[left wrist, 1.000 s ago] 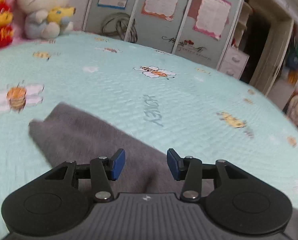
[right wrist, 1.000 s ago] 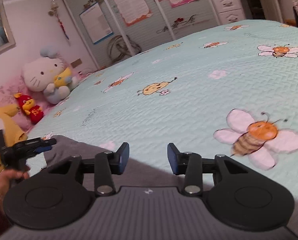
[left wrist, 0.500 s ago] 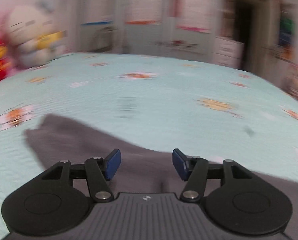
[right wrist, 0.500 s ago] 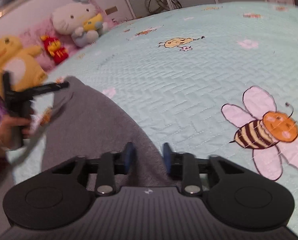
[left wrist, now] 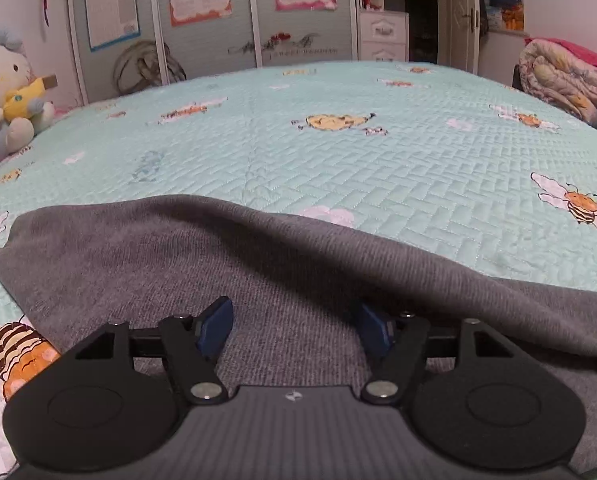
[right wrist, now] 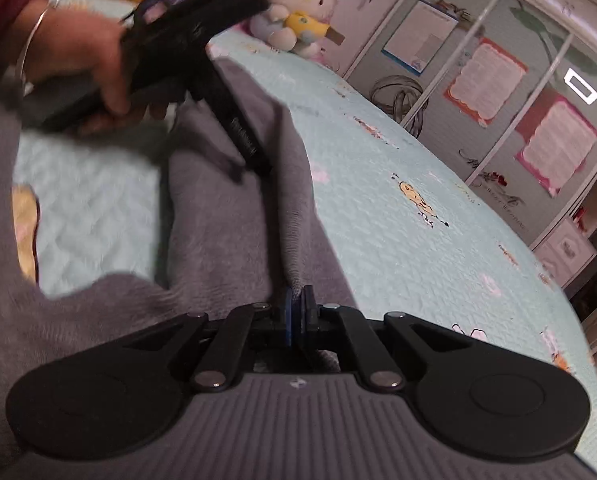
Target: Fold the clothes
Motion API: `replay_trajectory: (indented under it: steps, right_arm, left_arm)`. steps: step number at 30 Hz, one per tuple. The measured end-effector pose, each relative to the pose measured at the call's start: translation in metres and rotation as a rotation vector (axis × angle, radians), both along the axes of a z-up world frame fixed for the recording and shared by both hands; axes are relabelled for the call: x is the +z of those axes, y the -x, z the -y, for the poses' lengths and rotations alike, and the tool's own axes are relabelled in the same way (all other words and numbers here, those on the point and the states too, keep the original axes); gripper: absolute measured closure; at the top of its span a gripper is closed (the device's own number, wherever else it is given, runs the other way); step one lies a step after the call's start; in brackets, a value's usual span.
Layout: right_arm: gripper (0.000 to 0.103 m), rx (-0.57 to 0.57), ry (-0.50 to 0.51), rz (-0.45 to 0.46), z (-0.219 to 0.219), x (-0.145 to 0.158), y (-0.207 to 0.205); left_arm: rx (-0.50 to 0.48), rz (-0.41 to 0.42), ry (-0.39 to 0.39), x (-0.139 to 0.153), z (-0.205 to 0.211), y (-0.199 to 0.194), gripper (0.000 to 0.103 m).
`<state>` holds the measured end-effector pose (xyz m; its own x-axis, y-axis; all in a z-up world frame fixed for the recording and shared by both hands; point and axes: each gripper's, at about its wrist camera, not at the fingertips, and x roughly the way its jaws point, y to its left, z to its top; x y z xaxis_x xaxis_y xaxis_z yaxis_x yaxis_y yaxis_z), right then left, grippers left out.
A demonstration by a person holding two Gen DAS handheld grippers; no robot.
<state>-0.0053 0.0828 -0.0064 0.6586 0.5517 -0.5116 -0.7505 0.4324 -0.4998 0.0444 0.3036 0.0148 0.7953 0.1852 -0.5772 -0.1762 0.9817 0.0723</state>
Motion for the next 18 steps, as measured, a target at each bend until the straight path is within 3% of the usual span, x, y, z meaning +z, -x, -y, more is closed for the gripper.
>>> replay_trajectory:
  steps: [7,9,12,18]
  right_arm:
    - [0.101,0.003,0.019,0.046,-0.002,-0.003,0.002]
    - [0.101,0.004,0.021,0.067,0.0,0.0,0.009]
    - [0.101,0.009,0.042,0.064,0.001,0.002,0.018]
    - [0.101,-0.025,0.015,-0.015,-0.001,0.005,0.009]
  left_arm:
    - [0.005,-0.012,-0.018,-0.001,0.002,-0.01,0.026]
    - [0.014,-0.031,-0.024,0.001,0.001,-0.014,0.019]
    - [0.034,-0.066,0.018,0.004,-0.008,-0.023,0.007]
    - [0.088,-0.078,0.094,0.009,-0.02,-0.03,0.008]
